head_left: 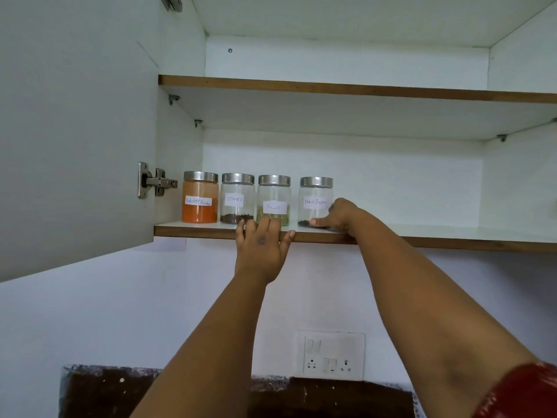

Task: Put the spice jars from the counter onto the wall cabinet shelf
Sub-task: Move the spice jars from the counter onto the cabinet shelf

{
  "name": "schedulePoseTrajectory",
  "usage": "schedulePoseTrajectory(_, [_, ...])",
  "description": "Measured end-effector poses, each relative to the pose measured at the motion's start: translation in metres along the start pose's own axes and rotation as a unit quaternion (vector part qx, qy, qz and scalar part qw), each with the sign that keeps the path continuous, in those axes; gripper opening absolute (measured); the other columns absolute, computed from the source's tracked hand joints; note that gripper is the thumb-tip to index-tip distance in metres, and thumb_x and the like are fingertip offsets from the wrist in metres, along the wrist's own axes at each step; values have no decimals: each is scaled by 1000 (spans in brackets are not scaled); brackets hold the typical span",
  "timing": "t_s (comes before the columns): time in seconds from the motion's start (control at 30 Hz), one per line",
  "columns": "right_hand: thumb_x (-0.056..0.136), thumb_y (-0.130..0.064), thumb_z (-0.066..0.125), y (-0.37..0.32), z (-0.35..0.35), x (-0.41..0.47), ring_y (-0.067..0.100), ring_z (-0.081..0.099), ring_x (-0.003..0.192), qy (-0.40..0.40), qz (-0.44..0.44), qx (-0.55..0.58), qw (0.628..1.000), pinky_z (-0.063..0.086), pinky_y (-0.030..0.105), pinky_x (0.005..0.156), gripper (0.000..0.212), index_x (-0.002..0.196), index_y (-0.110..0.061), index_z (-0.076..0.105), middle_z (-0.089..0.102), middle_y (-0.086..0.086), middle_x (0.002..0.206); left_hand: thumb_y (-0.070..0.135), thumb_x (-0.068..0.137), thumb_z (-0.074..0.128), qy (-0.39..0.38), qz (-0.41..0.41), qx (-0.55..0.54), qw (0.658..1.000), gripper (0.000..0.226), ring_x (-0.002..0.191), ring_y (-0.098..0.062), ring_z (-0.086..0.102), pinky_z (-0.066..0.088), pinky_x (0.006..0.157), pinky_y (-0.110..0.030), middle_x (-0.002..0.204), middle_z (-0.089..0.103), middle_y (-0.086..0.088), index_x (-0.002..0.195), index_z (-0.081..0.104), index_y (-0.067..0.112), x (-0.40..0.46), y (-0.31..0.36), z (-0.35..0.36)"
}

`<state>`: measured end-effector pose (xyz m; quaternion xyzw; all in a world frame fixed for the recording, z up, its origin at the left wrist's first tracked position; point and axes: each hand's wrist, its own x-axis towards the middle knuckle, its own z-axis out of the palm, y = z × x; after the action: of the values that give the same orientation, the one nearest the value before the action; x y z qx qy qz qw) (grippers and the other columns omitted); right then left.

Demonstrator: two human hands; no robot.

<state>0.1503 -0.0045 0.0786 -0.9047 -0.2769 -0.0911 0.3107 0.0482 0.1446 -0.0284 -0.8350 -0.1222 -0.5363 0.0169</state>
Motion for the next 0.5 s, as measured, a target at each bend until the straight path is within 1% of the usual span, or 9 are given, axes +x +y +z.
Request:
schedulePoseTrajectory(0.1, [78, -45, 75, 2, 2, 7, 28, 51, 122, -5, 2, 14, 1000, 40, 30, 90, 76, 133, -1, 47, 52, 13, 135, 53, 96, 24, 1, 1, 1, 1000, 52, 104, -26, 50, 23, 111, -50, 112, 57, -2, 108, 57, 16, 3, -1, 2])
schedulePoseTrajectory(0.27, [81, -45, 73, 4, 4, 7, 30, 48, 126, -16, -13, 22, 1000, 39, 34, 99, 78, 137, 0, 43, 48, 15, 140, 53, 96, 23, 28, 0, 5, 1000, 52, 98, -27, 52, 29, 108, -52, 105, 59, -3, 101, 57, 15, 1, -2, 4])
schedulePoseTrajectory(0.4, [82, -45, 72, 7, 5, 12, 30, 49, 124, -24, -20, 22, 999, 40, 35, 100, 76, 137, -1, 43, 49, 15, 138, 51, 97, 23, 32, 6, 10, 999, 49, 96, -25, 52, 30, 109, -51, 103, 58, -1, 99, 56, 16, 0, -3, 8])
schedulePoseTrajectory(0.5, [81, -50, 71, 8, 6, 16, 29, 49, 125, -31, -25, 19, 999, 40, 37, 105, 82, 139, -2, 40, 48, 13, 140, 51, 97, 22, 30, 3, 15, 999, 49, 95, -25, 51, 29, 109, -50, 103, 58, -1, 99, 56, 16, 1, -2, 7])
